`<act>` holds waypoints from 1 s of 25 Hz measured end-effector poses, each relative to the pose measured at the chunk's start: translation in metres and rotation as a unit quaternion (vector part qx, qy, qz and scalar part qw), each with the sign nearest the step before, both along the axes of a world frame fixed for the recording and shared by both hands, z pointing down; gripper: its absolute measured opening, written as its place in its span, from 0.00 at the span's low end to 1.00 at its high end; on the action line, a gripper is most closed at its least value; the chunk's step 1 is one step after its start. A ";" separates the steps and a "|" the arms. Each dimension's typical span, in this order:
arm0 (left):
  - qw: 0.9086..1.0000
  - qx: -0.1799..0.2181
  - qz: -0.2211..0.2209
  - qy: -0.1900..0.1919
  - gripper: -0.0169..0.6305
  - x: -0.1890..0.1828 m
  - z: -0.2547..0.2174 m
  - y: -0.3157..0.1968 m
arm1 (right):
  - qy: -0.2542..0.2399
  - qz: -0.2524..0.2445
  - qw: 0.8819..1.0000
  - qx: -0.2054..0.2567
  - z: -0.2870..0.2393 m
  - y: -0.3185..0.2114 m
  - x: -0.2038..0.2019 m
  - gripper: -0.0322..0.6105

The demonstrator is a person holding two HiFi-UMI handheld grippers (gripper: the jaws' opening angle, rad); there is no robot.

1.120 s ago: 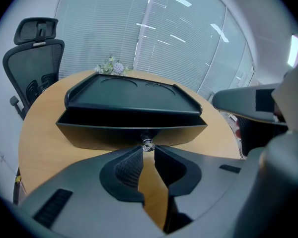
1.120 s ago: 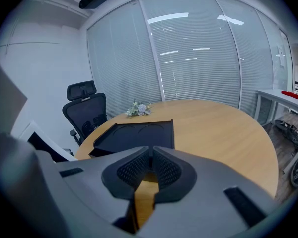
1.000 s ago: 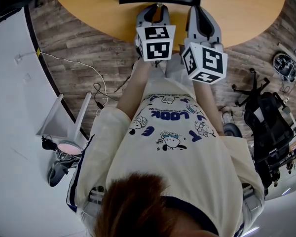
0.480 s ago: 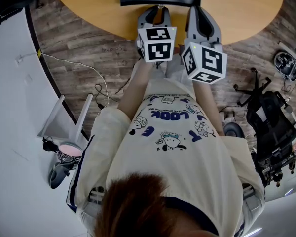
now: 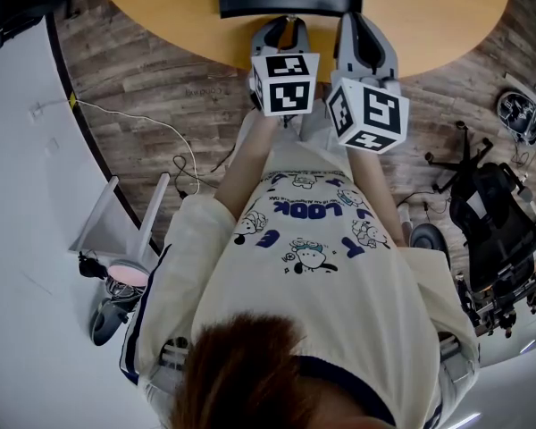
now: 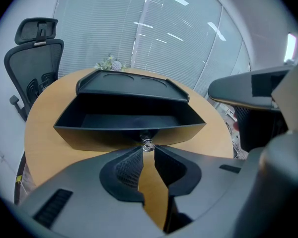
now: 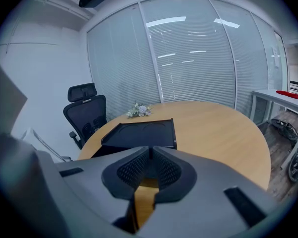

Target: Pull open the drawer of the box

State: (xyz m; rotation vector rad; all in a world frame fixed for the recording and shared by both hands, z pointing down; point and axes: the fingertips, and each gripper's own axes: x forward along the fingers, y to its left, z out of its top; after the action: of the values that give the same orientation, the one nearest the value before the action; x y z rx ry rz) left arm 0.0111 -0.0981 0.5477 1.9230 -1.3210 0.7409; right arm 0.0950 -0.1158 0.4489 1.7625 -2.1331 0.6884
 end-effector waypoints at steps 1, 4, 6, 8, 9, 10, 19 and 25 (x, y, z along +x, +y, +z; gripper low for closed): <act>1.000 0.000 0.000 0.001 0.15 0.000 0.000 0.001 | 0.001 0.001 1.000 0.000 0.000 0.001 0.000 0.12; 1.000 0.000 0.001 0.002 0.15 -0.003 0.000 0.004 | 0.004 0.003 1.000 0.000 0.000 0.004 -0.003 0.12; 1.000 -0.001 0.002 0.000 0.15 -0.005 0.000 0.005 | 0.004 0.004 1.000 -0.001 0.000 0.006 -0.004 0.12; 1.000 -0.001 0.004 0.000 0.15 -0.006 -0.001 0.007 | 0.005 0.004 1.000 -0.001 0.000 0.008 -0.005 0.12; 1.000 0.000 0.005 0.000 0.15 -0.006 -0.001 0.008 | 0.006 0.004 1.000 -0.001 0.000 0.009 -0.006 0.12; 1.000 0.000 0.006 0.001 0.15 -0.005 -0.001 0.010 | 0.007 0.005 1.000 -0.001 0.000 0.010 -0.006 0.12; 1.000 -0.003 0.012 0.003 0.15 -0.008 0.004 0.018 | 0.006 0.015 1.000 0.000 -0.001 0.014 -0.011 0.12; 1.000 -0.004 0.013 0.006 0.15 -0.004 0.002 0.024 | 0.003 0.021 1.000 0.000 -0.003 0.020 -0.010 0.12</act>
State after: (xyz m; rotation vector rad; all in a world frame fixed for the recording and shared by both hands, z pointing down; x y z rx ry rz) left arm 0.0067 -0.0742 0.5497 1.9378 -1.2869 0.7459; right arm 0.0853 -0.0955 0.4464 1.8114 -2.0985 0.6927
